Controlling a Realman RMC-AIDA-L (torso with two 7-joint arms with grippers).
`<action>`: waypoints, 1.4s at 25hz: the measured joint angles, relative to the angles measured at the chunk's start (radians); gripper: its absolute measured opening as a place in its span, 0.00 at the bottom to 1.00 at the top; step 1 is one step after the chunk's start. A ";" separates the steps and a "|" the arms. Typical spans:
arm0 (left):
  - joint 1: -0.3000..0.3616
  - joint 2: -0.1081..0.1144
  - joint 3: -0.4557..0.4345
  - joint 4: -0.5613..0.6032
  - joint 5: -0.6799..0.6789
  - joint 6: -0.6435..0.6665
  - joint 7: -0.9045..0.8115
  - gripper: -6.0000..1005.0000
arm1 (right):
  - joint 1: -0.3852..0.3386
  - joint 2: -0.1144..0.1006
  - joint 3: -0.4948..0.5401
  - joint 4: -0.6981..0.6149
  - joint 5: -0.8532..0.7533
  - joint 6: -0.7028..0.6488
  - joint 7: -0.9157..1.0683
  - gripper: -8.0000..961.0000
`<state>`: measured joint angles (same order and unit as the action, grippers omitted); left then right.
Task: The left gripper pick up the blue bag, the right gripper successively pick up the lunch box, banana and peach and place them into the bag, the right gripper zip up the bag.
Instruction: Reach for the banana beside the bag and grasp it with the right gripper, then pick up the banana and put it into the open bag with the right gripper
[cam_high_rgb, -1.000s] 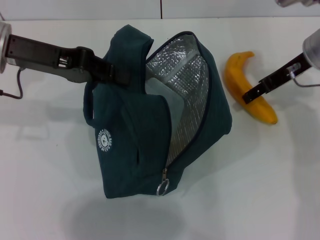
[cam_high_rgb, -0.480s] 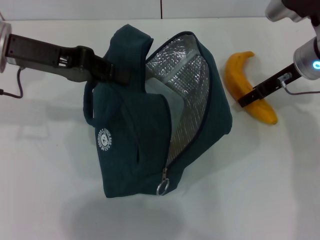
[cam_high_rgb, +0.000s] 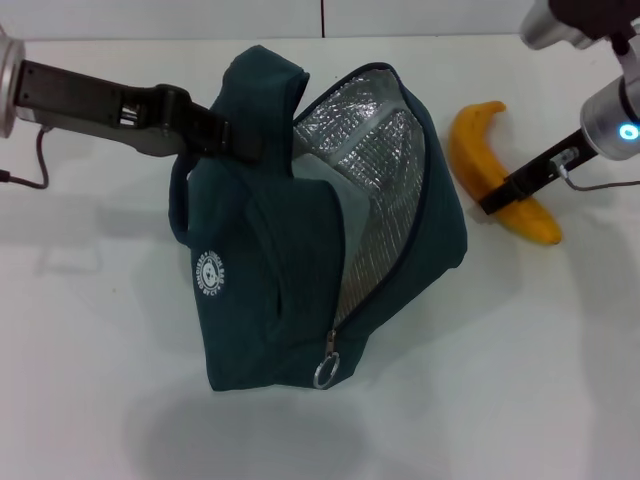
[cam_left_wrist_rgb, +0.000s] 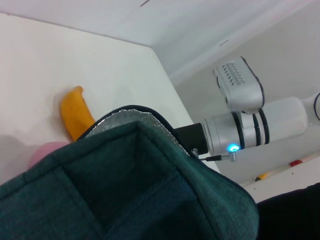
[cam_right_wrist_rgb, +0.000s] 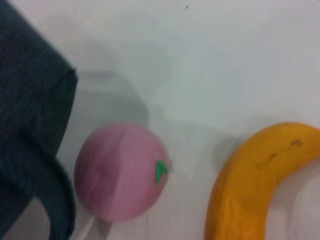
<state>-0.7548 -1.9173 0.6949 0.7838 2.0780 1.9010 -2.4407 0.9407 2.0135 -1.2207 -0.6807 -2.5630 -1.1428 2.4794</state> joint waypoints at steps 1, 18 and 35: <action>-0.001 0.000 0.000 0.000 0.000 0.000 0.001 0.04 | 0.001 0.000 -0.012 0.000 -0.002 0.001 0.000 0.71; 0.007 0.005 -0.004 -0.009 -0.005 0.002 0.006 0.04 | -0.111 -0.008 0.040 -0.249 0.056 -0.033 -0.004 0.45; 0.021 -0.005 -0.003 -0.027 -0.008 0.007 0.007 0.04 | -0.236 -0.015 0.302 -0.174 1.005 -0.300 -0.464 0.45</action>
<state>-0.7333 -1.9225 0.6915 0.7570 2.0695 1.9083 -2.4332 0.7051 1.9990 -0.9191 -0.8548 -1.5575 -1.4424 2.0158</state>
